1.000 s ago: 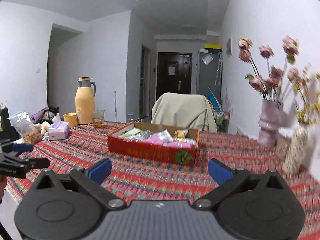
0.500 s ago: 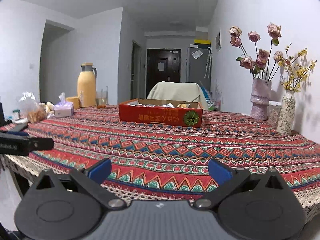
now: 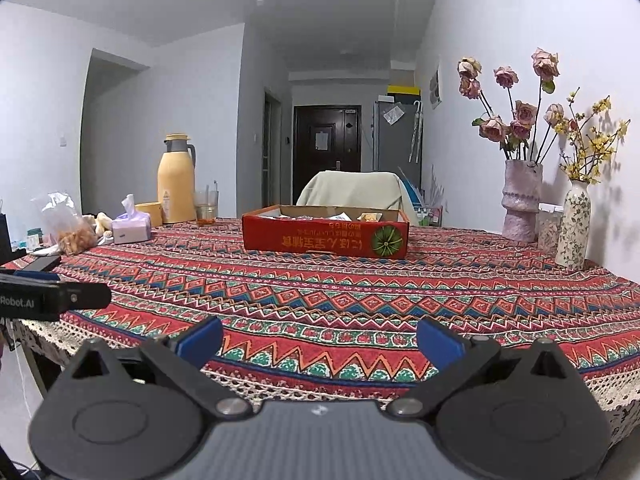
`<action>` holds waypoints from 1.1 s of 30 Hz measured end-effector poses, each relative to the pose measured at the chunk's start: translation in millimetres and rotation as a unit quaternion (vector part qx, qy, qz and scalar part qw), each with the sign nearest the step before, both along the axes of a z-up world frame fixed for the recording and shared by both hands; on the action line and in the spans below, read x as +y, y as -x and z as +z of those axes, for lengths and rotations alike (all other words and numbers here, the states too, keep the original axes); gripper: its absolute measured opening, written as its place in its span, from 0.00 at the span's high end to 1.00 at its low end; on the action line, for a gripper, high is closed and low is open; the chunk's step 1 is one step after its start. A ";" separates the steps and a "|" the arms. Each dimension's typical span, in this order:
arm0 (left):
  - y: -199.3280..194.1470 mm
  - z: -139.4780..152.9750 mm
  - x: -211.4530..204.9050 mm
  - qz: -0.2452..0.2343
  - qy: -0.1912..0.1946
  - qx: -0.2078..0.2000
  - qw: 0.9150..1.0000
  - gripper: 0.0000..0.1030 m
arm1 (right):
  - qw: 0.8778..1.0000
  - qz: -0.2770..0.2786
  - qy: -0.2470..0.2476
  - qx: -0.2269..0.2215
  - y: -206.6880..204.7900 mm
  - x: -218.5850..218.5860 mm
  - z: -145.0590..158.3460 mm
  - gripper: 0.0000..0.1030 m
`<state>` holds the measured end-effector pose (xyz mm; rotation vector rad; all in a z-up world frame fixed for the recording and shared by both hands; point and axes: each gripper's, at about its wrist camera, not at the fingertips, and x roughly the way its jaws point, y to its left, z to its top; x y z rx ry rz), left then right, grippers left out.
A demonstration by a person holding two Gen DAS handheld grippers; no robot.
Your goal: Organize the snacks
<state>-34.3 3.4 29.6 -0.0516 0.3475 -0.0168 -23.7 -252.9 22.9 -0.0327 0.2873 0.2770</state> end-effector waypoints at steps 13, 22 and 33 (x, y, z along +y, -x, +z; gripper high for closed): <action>-0.6 0.1 -2.5 -0.008 -0.004 0.000 1.000 0.00 | 1.000 -0.001 -0.002 0.001 -2.2 -0.8 0.1 0.00; -2.1 0.8 -1.6 -0.008 -0.002 0.002 1.000 0.00 | 1.000 -0.001 -0.001 0.003 -4.8 -0.7 -0.5 0.00; -5.0 2.0 -1.5 -0.007 -0.004 0.003 1.000 0.00 | 1.000 -0.005 -0.003 0.004 -6.6 -2.1 -1.8 0.00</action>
